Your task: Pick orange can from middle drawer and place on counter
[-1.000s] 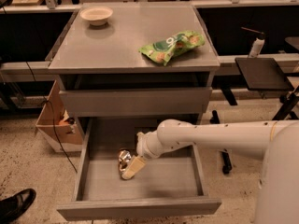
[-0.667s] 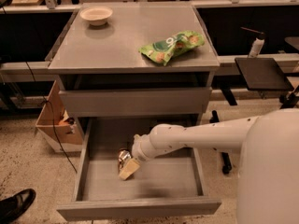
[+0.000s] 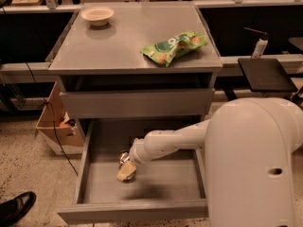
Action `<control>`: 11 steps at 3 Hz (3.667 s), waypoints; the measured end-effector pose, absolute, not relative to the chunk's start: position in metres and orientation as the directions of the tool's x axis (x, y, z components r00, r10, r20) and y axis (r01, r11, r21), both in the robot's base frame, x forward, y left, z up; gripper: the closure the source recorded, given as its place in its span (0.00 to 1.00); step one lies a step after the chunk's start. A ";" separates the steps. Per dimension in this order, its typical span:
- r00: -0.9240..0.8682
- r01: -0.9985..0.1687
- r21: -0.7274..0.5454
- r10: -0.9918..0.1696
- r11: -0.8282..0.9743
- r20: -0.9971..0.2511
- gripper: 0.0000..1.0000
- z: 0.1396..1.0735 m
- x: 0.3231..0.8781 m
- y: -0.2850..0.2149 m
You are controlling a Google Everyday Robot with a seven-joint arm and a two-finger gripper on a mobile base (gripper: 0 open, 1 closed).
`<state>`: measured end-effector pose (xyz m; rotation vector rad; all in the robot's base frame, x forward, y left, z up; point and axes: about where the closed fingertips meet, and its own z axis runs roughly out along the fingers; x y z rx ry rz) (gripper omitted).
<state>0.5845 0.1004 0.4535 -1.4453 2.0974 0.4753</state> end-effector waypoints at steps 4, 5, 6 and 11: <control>-0.345 -0.924 0.059 -0.756 0.378 -0.557 0.16 0.379 0.588 0.123; -0.345 -0.924 0.059 -0.756 0.378 -0.557 0.40 0.379 0.588 0.123; -0.348 -0.921 0.056 -0.746 0.386 -0.568 0.71 0.390 0.583 0.114; -0.217 -0.951 -0.021 -0.713 0.309 -0.667 1.00 0.573 0.588 0.007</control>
Offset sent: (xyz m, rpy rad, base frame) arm 0.0105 0.0217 -0.0637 -0.0228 0.0813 -0.0264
